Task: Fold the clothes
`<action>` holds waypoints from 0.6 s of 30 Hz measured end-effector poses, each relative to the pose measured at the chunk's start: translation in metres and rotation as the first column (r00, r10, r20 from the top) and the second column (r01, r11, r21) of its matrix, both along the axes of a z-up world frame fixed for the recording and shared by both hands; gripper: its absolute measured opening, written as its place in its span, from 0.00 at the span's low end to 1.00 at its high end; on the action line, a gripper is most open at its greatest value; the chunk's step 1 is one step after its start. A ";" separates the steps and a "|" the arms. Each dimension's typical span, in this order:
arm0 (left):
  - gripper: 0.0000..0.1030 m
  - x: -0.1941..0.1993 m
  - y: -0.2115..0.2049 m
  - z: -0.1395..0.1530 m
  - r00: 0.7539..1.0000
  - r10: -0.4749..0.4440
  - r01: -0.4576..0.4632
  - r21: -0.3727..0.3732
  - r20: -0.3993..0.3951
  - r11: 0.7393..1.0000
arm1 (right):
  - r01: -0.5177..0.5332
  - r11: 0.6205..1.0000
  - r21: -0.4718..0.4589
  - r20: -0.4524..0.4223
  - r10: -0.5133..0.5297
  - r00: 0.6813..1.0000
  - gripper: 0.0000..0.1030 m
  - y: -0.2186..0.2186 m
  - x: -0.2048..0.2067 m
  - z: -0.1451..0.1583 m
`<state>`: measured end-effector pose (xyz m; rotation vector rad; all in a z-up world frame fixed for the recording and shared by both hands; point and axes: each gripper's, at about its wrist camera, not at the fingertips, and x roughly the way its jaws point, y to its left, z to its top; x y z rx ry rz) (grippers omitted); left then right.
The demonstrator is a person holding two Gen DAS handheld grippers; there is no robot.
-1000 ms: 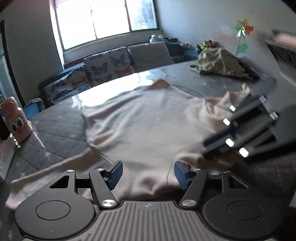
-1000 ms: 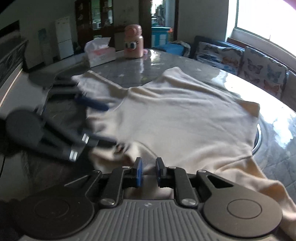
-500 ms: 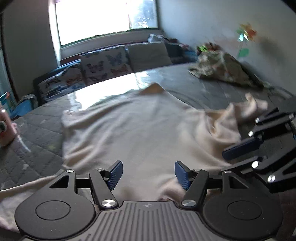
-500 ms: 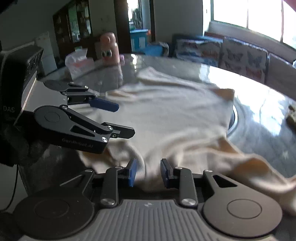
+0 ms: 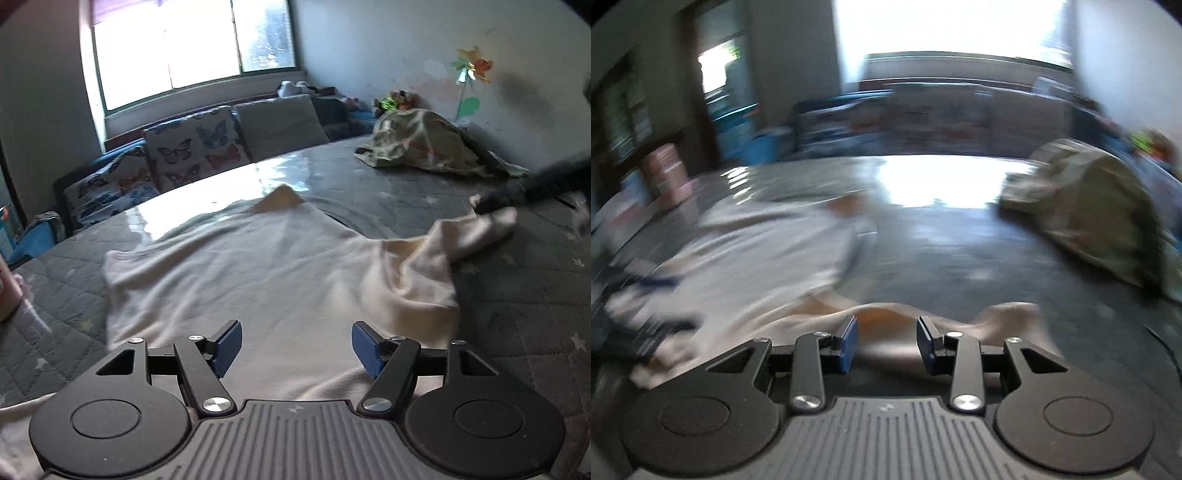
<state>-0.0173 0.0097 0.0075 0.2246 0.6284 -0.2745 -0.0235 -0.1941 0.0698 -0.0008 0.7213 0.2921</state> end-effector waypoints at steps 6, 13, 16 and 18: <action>0.68 -0.003 -0.013 -0.008 0.999 -0.036 0.037 0.009 -0.020 0.999 | 0.151 0.988 0.027 -0.036 -0.150 0.988 0.35 -0.030 0.034 -0.012; 0.68 -0.004 -0.013 -0.011 0.999 -0.040 0.040 0.000 -0.032 0.999 | 0.178 0.984 -0.025 -0.087 -0.180 0.980 0.33 -0.028 0.047 -0.033; 0.69 -0.003 -0.012 -0.012 0.999 -0.041 0.041 -0.005 -0.035 0.999 | 0.185 0.982 -0.041 -0.083 -0.188 0.979 0.13 -0.027 0.046 -0.034; 0.69 -0.003 -0.012 -0.013 0.999 -0.040 0.040 -0.010 -0.036 0.999 | 0.184 0.982 -0.053 -0.061 -0.187 0.981 0.05 -0.025 0.045 -0.030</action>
